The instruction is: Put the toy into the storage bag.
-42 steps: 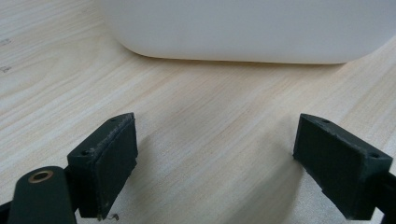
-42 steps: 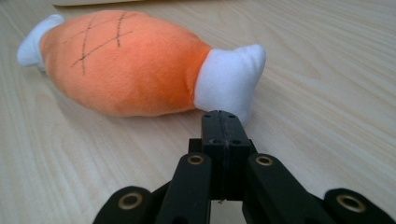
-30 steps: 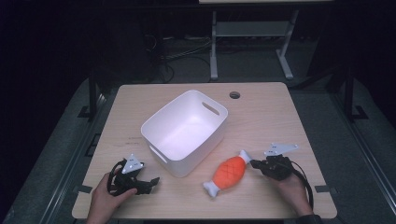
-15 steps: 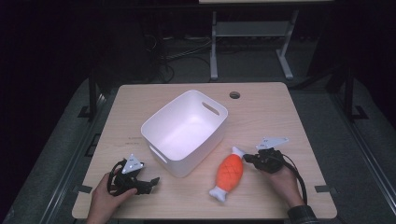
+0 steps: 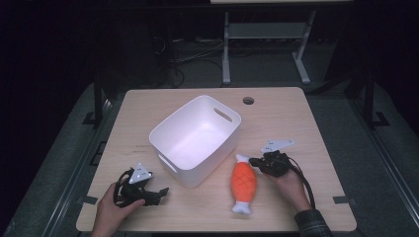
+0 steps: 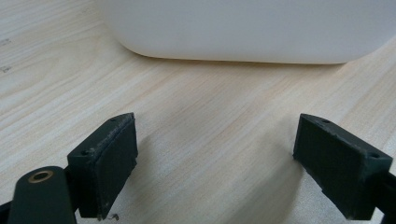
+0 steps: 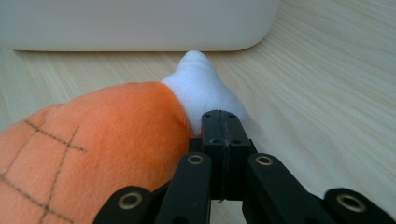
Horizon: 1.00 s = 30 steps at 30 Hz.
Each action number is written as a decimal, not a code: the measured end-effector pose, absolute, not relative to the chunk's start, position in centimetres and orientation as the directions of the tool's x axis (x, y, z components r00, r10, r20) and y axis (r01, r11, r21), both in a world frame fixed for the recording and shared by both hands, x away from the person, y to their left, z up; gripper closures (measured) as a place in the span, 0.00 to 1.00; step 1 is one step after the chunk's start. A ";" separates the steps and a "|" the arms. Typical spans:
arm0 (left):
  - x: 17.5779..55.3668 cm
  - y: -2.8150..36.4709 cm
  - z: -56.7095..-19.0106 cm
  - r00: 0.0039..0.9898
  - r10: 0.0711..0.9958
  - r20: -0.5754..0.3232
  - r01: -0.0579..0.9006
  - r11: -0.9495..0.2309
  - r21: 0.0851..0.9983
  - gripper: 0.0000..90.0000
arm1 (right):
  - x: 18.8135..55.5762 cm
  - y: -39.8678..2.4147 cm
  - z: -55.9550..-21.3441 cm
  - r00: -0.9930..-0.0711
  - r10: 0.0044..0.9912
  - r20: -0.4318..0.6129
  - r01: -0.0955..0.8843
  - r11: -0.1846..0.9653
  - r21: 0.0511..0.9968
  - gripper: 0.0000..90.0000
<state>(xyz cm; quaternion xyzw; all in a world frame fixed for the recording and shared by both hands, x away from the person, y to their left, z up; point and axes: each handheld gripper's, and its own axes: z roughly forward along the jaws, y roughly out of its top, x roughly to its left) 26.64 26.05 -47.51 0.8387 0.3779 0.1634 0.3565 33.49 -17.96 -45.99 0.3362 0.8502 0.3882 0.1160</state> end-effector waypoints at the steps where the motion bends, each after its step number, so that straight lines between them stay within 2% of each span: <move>1: 26.6 26.1 -47.5 0.661 0.750 0.005 0.517 -0.461 0.721 0.14 | 33.5 -17.9 -46.0 -0.745 0.664 0.069 0.486 0.469 0.737 1.00; 11: 26.6 26.0 -47.5 0.661 0.750 0.004 0.518 -0.460 0.722 0.14 | 34.8 -16.5 -45.9 -0.763 0.640 0.085 0.473 0.465 0.748 1.00; 23: 26.6 26.0 -47.5 0.661 0.750 0.004 0.518 -0.460 0.721 0.14 | 34.7 -16.2 -45.9 -0.768 0.635 0.086 0.473 0.471 0.745 1.00; 30: 26.6 26.0 -47.5 0.661 0.750 0.005 0.517 -0.460 0.722 0.14 | 34.2 -17.3 -45.2 -0.753 0.649 0.108 0.497 0.454 0.739 0.86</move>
